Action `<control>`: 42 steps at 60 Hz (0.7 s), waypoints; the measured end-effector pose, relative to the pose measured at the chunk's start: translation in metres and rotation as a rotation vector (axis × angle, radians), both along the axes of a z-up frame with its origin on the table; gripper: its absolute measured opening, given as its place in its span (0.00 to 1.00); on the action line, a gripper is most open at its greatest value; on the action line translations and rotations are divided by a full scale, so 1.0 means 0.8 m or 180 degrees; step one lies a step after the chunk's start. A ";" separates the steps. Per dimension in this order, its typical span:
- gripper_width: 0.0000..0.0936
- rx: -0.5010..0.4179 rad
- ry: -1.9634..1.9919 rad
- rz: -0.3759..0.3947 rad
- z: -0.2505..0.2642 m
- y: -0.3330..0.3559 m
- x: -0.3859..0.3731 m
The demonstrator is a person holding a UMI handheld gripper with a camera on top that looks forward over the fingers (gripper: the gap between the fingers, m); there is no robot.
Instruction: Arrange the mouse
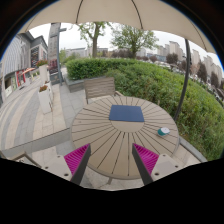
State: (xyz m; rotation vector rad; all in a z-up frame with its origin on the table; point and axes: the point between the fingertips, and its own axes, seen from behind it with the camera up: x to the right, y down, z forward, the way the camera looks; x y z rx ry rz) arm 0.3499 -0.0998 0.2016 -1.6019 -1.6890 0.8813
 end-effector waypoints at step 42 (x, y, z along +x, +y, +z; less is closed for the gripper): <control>0.91 0.0302 0.0076 -0.0839 -0.104 0.260 -0.055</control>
